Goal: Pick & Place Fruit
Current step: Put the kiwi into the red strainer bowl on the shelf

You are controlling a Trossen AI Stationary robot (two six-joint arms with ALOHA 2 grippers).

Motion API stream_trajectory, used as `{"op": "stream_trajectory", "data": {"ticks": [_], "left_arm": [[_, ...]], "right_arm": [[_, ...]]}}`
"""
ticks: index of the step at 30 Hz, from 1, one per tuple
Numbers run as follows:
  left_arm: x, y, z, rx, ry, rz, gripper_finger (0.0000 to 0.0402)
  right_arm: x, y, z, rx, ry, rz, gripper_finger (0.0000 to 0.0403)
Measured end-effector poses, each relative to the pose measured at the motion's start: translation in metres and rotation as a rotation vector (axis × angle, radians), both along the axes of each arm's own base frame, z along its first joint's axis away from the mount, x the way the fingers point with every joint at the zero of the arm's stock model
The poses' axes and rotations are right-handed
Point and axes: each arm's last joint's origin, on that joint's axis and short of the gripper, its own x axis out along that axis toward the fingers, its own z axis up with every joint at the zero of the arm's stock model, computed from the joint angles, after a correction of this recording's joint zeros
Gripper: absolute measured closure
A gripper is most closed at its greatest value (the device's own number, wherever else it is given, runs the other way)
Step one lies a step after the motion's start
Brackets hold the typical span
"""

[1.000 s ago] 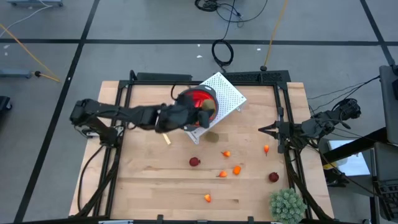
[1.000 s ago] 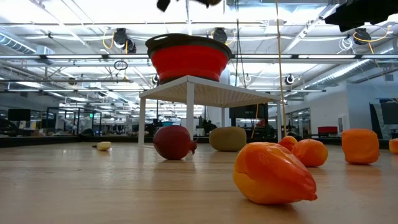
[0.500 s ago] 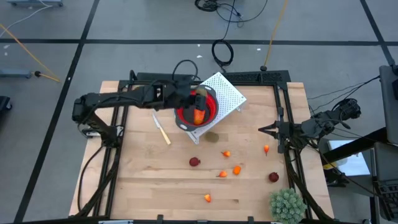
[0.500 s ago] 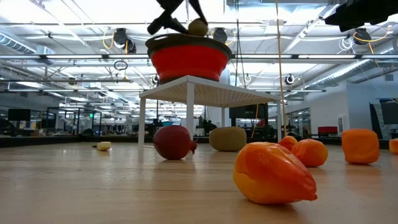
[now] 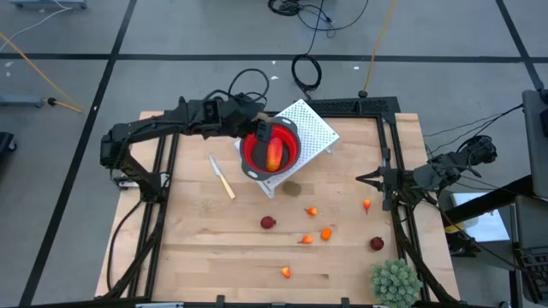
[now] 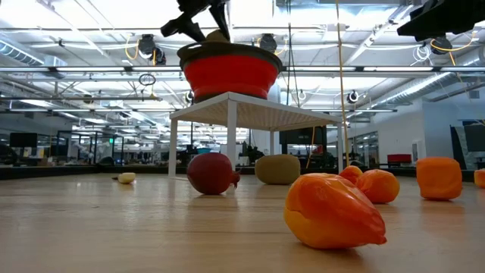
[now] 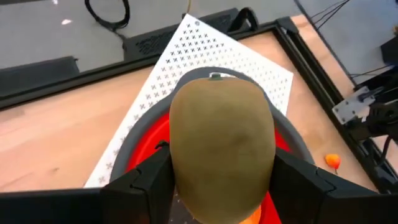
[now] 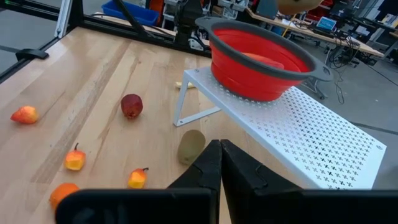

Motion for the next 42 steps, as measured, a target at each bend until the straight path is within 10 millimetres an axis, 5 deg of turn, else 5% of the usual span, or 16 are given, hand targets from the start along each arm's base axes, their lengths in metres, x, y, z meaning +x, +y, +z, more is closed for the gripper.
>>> {"op": "stream_trajectory", "data": {"ticks": [17,24,42], "left_arm": [[0.009,0.000,-0.016,-0.070,0.074,-0.038,0.0188],[0.014,-0.001,-0.024,-0.108,0.100,-0.051,0.0188],[0.015,-0.003,-0.036,-0.253,0.128,0.029,0.0188]], "right_arm": [[0.000,0.000,0.000,0.021,-0.002,0.012,0.0399],[0.002,0.007,-0.001,0.121,0.002,0.169,0.0399],[0.017,0.015,-0.056,0.181,-0.110,0.193,0.0399]]}}
